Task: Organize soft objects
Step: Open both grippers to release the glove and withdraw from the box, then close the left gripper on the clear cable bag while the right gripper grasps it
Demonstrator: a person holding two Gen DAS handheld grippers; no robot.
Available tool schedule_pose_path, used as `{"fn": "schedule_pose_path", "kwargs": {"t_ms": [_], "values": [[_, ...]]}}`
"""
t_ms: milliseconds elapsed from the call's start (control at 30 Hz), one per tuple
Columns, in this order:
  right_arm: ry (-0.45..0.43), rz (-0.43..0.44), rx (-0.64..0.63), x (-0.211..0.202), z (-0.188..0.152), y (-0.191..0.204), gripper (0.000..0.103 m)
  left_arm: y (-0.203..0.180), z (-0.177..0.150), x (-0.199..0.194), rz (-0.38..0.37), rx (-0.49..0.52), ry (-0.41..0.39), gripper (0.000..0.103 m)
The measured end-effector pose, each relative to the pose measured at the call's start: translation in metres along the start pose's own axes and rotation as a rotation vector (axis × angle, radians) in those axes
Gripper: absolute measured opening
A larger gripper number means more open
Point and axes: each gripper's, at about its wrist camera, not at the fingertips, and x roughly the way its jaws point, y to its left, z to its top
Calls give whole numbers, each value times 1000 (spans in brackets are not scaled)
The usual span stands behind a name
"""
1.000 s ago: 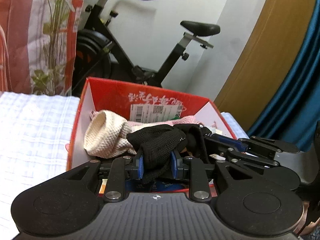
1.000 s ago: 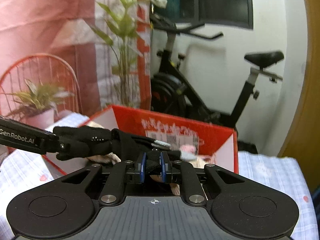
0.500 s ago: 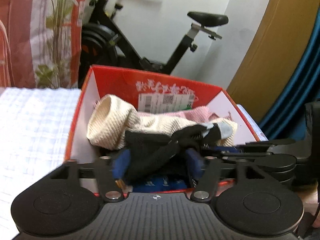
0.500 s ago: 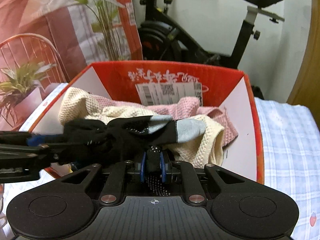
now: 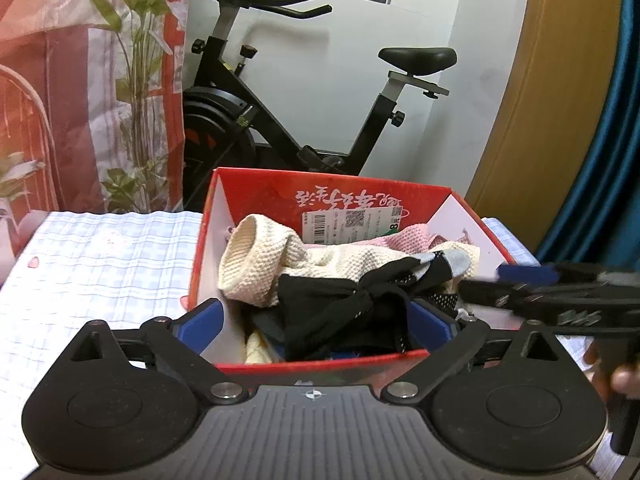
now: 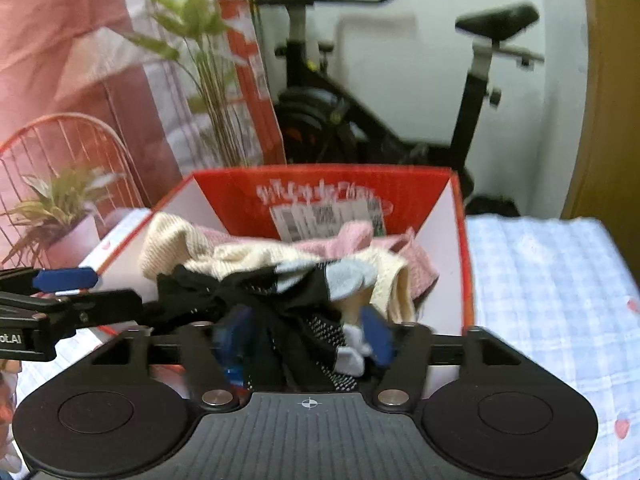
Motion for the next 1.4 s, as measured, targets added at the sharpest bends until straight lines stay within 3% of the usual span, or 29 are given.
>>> {"fn": "schedule_pose_path", "kwargs": {"t_ms": [100,200,300,467,767,1000,1400], "values": [[-81,38,1,-22,-2,-5,93,0,-5,-10,4,16,-8,101],[-142,39,-24,-42,-7,-8,102,0,-13,-20,2,29,-12,103],[-183,35,-50,-59,-18,-10,102,0,-26,-27,-2,32,-2,103],[-161,16,-71,-72,-51,-9,102,5,-55,-29,-9,18,50,103],[-22,-36,-32,-47,-115,-2,102,14,-101,-4,-17,-69,169,103],[44,-77,-46,-28,-145,3,102,13,-125,14,-14,-85,223,103],[82,-99,-68,-16,-165,0,102,9,-137,18,0,-92,201,103]]}}
